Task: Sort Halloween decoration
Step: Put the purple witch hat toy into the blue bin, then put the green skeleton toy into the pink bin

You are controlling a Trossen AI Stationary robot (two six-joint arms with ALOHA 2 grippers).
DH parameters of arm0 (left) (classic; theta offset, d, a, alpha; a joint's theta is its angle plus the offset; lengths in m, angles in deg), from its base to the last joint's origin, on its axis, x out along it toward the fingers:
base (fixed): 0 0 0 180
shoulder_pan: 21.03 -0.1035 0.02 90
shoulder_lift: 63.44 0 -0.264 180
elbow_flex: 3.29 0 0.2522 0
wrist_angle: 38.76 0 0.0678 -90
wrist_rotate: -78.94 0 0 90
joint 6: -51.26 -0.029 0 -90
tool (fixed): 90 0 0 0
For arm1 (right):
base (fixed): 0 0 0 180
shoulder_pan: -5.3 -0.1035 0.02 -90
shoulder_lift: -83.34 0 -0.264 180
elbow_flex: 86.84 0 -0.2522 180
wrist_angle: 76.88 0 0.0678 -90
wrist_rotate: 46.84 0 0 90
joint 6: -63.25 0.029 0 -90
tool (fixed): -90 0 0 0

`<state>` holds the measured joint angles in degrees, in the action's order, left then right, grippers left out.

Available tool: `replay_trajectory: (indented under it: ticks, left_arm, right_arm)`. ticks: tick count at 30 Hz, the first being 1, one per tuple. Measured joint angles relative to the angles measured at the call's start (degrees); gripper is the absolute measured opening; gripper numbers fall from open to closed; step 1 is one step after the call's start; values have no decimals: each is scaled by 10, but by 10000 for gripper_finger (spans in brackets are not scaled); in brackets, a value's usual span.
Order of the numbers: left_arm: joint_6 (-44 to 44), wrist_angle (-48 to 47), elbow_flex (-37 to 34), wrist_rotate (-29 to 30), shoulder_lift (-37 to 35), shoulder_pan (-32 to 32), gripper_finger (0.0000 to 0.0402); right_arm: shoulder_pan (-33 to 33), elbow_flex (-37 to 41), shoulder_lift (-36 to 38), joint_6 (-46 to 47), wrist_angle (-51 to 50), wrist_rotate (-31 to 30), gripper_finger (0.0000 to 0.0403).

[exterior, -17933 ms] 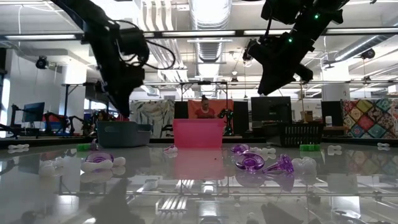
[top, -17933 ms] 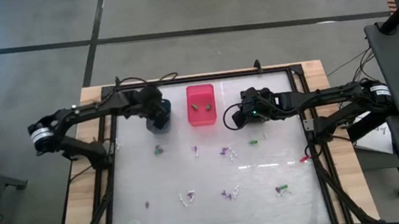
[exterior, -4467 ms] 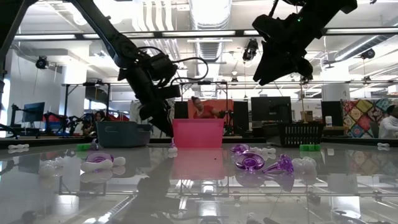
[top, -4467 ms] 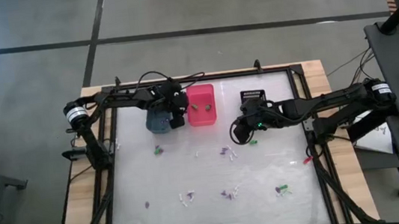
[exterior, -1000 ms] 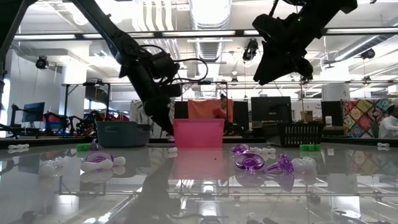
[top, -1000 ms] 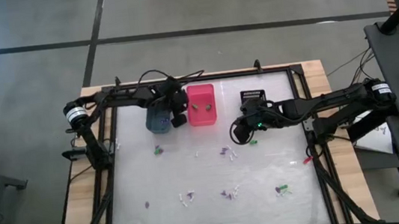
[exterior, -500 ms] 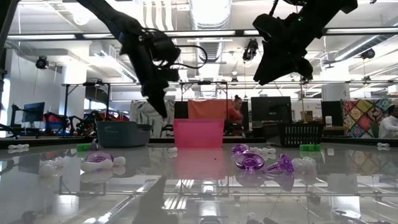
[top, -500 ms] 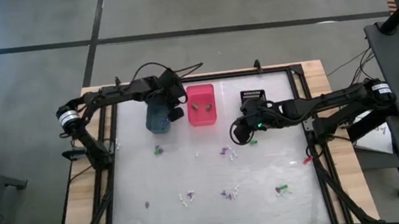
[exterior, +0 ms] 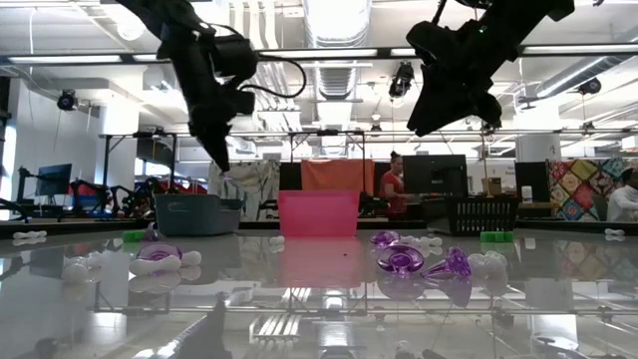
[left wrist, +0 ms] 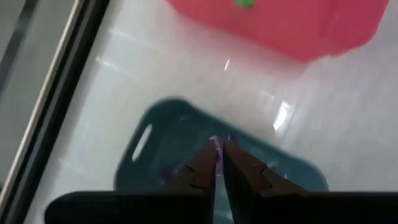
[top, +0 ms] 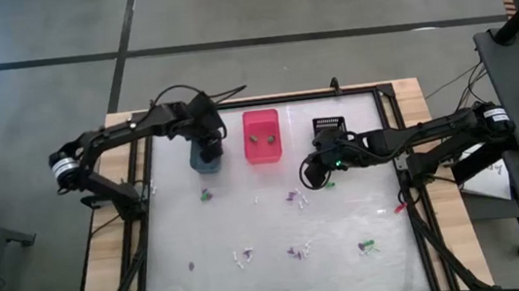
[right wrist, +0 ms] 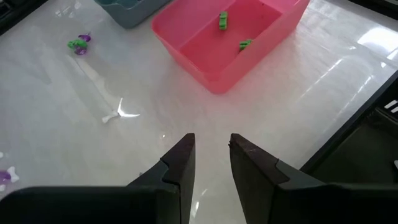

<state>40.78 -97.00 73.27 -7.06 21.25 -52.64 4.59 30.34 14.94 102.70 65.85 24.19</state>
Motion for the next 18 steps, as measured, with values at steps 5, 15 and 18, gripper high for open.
replay_trajectory:
  ticks: [5,15,18]
  left_arm:
    - [32,-24,-8,57,-4,0,46]
    - [88,-25,-14,56,-25,14,77]
    - [100,-11,-23,55,-44,30,77]
  right_arm:
    - [-11,0,0,0,0,0,91]
    - [-28,0,0,35,-1,31,91]
    - [-28,0,0,45,-2,56,91]
